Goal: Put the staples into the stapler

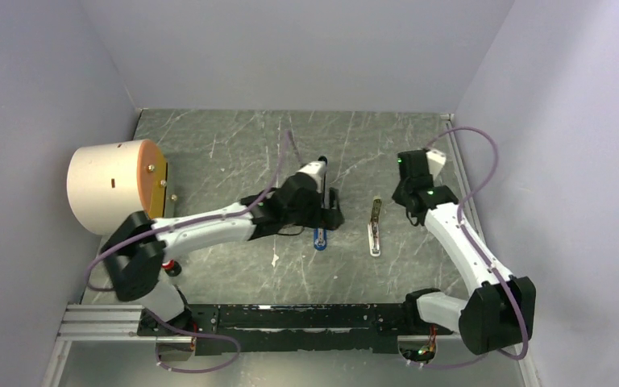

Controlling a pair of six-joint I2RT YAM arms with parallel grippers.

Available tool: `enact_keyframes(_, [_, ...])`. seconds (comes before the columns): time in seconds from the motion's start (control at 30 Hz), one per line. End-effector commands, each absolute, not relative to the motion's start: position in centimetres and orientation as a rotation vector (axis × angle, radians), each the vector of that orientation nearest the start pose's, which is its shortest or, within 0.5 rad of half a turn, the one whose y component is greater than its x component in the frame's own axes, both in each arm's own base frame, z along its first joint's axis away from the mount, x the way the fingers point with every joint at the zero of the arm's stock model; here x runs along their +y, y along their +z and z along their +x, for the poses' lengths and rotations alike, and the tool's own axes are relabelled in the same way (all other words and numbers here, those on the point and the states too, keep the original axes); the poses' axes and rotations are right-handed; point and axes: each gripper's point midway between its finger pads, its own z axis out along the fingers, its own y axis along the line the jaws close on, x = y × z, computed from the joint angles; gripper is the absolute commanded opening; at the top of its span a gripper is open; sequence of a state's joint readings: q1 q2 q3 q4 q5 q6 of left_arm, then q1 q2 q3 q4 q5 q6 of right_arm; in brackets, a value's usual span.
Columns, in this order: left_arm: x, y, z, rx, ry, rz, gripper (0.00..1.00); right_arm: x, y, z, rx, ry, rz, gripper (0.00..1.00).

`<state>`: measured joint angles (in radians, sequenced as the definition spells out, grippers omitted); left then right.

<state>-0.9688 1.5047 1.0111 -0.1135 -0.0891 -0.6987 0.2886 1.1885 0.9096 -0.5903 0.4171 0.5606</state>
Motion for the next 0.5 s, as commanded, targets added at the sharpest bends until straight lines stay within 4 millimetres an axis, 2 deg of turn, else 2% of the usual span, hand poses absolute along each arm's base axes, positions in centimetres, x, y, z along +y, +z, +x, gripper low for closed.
enact_keyframes(0.0, [-43.0,14.6,22.2,2.298,-0.898,0.360,0.91,-0.4,14.8,30.6,2.222,-0.143,0.608,0.23])
enact_keyframes(0.1, [-46.4,13.3,21.4,2.307,-0.783,0.395,0.93,-2.2,14.9,30.4,2.179,-0.138,0.685,0.23])
enact_keyframes(0.13, [-47.4,11.7,21.0,2.343,-0.746,0.415,0.93,-2.5,14.9,30.3,2.168,-0.128,0.707,0.23])
enact_keyframes(0.2, [-48.9,11.0,20.9,2.378,-0.691,0.411,0.93,-3.1,14.8,30.2,2.158,-0.108,0.736,0.23])
enact_keyframes(0.33, [-50.4,9.0,20.9,2.360,-0.583,0.436,0.94,-3.0,14.2,30.3,2.164,-0.066,0.755,0.23])
enact_keyframes(0.47, [-51.9,7.6,20.3,2.377,-0.617,0.479,0.96,-3.8,13.6,30.1,2.164,-0.065,0.789,0.23])
